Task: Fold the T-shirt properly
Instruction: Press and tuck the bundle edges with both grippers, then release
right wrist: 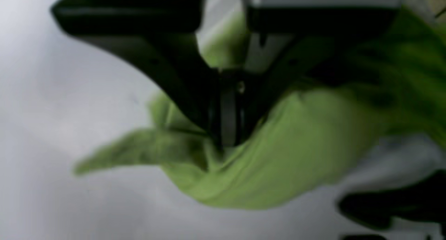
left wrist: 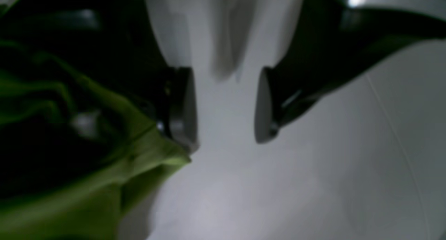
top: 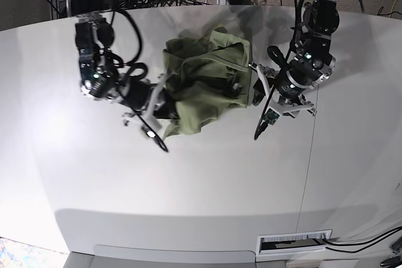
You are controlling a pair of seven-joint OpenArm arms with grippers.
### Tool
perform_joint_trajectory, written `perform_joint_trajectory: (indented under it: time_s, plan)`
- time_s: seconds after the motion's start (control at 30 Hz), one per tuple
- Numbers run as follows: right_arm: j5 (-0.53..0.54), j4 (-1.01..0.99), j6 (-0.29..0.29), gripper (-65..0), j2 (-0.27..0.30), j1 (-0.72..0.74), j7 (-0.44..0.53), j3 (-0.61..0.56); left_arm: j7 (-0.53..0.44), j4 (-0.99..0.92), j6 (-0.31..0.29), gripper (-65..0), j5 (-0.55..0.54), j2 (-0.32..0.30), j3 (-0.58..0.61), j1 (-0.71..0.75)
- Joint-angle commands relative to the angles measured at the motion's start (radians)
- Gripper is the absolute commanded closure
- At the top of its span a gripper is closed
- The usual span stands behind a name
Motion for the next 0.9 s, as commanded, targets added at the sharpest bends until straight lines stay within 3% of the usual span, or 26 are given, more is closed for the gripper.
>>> perform_joint_trajectory:
  time_s: [0.0,0.3,0.53,0.7,0.87]
  plan:
    - [0.027,0.017,-0.002,-0.4,0.0,0.031,0.019,-0.005,-0.019,0.019,-0.001,-29.4,-0.016,-0.002,-0.003,-0.011]
    - [0.068,0.019,0.001,-0.4,-0.107,0.039,0.008,-0.021,-0.024,0.019,-0.003,-29.4,-0.025,0.001,-0.003,0.014]
    - [-0.074,-0.016,0.001,-0.4,-0.217,0.039,0.018,-0.064,-0.023,0.019,-0.003,-29.4,-0.024,0.0,-0.001,0.014]
    - [-0.135,-0.027,0.0,-0.4,-0.222,0.039,0.057,-0.14,-0.023,0.019,-0.003,-29.4,-0.019,0.0,-0.002,0.013]
    - [-0.11,-0.025,-0.001,-0.4,-0.222,0.039,0.034,-0.114,-0.023,0.019,-0.003,-29.4,0.056,-0.003,-0.002,0.013]
